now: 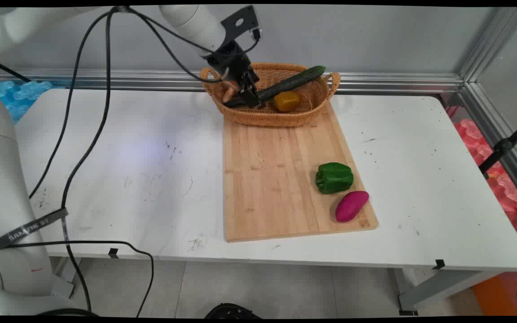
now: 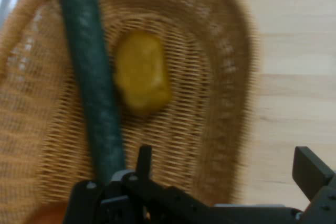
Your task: Pick up the cucumber from the vegetable basket
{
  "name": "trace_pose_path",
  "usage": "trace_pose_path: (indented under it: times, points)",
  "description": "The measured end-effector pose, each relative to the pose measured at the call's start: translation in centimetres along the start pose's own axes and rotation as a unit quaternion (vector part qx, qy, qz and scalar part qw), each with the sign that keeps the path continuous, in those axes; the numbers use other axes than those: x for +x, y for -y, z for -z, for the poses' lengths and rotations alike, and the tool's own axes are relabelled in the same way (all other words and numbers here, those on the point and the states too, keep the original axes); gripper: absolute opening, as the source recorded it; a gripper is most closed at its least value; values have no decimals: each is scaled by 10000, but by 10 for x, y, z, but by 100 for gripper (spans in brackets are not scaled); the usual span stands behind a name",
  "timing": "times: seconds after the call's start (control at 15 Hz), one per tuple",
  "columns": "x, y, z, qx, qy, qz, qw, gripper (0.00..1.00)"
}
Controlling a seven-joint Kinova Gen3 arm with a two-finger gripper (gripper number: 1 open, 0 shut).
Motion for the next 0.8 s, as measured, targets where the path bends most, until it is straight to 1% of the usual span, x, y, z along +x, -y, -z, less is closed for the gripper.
trace_pose_path:
  times: [0.13,0.33,0.53,0.8]
  points:
    - [3,21,-7,107,-24,-53,9999,100]
    - [10,47,-18,145,-84,-105,9998,100]
    - [12,63,-29,123,-102,-155,9998,100]
    - [14,78,-44,88,-144,-174,9997,100]
